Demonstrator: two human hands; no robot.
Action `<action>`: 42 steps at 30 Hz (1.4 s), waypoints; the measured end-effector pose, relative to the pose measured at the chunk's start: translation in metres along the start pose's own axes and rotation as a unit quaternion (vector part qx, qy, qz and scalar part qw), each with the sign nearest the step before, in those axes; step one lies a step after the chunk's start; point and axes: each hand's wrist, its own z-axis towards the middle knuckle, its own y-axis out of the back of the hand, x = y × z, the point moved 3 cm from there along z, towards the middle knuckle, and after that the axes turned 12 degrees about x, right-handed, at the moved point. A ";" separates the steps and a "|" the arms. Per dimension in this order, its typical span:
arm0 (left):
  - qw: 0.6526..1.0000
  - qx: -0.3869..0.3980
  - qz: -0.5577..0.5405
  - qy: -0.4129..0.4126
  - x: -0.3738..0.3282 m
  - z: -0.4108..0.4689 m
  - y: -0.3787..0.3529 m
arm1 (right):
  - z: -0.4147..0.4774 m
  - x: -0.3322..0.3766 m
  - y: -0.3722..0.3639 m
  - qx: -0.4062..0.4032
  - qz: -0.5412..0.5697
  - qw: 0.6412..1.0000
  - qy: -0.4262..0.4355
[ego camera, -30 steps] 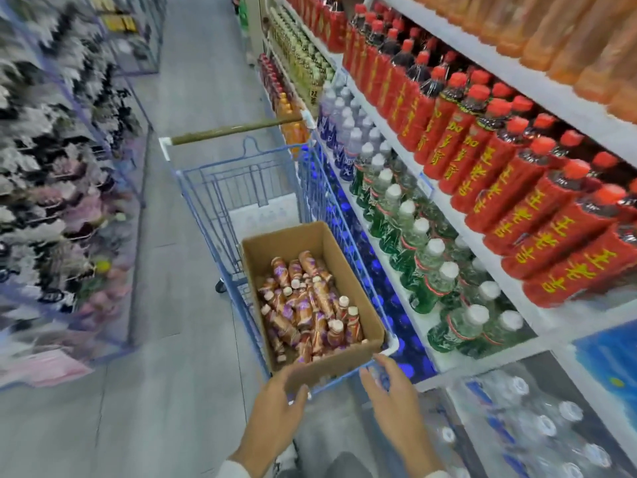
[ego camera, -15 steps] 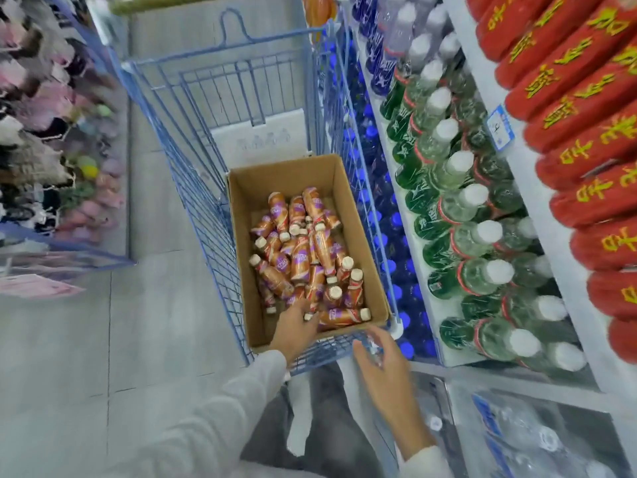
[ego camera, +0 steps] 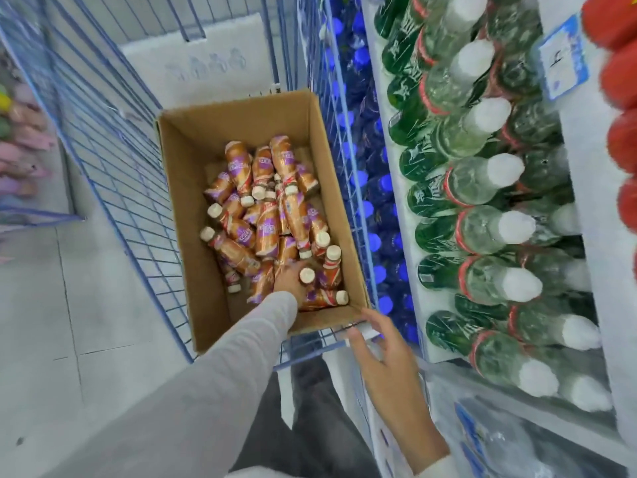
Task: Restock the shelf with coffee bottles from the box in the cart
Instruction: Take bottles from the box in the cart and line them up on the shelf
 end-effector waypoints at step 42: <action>0.765 -0.227 -0.596 -0.086 0.093 -0.232 0.137 | 0.239 0.070 -0.237 0.111 -0.337 0.930 0.094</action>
